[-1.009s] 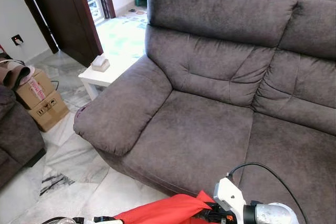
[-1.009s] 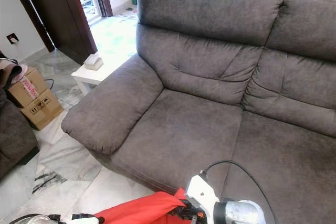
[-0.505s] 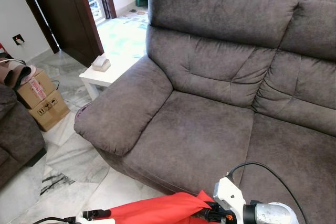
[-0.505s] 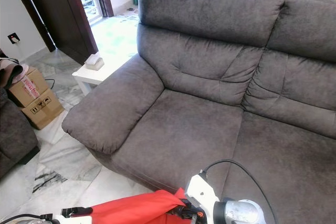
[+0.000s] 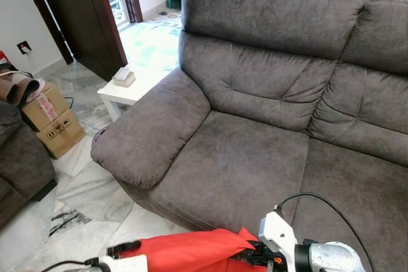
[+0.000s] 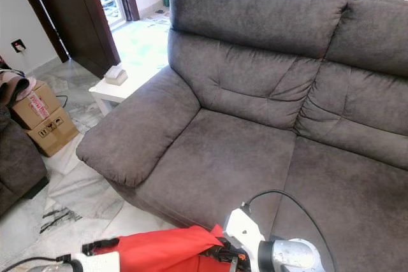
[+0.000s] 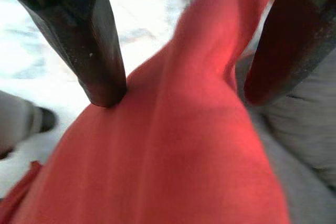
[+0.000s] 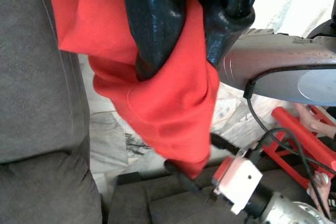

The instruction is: Move the pillow to the sofa from floor

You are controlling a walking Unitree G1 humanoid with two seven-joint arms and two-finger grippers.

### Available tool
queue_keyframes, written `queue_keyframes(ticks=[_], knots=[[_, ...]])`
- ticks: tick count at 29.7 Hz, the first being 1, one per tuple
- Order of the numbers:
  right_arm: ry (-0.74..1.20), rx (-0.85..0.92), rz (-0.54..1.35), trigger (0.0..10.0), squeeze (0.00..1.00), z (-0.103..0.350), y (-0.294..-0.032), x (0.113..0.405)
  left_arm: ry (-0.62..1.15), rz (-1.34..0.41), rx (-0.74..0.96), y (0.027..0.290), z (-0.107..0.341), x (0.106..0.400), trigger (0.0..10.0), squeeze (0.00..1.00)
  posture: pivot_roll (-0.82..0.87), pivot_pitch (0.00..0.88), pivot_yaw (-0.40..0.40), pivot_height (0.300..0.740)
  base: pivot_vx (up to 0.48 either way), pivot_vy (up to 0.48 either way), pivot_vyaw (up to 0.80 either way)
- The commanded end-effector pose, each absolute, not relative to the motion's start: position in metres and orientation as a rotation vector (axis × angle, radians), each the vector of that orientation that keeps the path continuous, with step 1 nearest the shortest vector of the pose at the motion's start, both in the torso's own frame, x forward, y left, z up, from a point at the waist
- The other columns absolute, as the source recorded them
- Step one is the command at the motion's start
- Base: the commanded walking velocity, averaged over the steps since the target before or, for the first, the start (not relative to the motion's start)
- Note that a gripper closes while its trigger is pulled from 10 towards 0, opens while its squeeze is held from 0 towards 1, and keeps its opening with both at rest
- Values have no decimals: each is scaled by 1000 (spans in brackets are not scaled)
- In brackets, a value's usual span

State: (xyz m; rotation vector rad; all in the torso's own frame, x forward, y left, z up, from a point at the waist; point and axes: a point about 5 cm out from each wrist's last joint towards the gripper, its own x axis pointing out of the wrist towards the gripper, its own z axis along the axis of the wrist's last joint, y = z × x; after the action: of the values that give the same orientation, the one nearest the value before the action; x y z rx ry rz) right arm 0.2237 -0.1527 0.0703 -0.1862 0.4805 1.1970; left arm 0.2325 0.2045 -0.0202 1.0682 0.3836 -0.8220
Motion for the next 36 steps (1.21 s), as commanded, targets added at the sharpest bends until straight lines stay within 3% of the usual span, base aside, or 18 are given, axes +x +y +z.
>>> queue_keyframes(ticks=[1, 19, 36], knots=[[349, -175, 1264, 10000, 0, 94, -140, 227, 389, -794, 1086, 209, -20, 233, 10000, 0, -21, 99, 46, 740, 0, 0, 0], [347, -180, 1295, 10000, 0, 97, -143, 223, 320, -758, 1032, 206, -12, 239, 10000, 0, -19, 100, 48, 740, 0, 0, 0], [454, -284, 1365, 10000, 0, 88, -162, 211, 324, -862, 908, 194, -12, 234, 10000, 0, -27, 102, 42, 740, 0, 0, 0]])
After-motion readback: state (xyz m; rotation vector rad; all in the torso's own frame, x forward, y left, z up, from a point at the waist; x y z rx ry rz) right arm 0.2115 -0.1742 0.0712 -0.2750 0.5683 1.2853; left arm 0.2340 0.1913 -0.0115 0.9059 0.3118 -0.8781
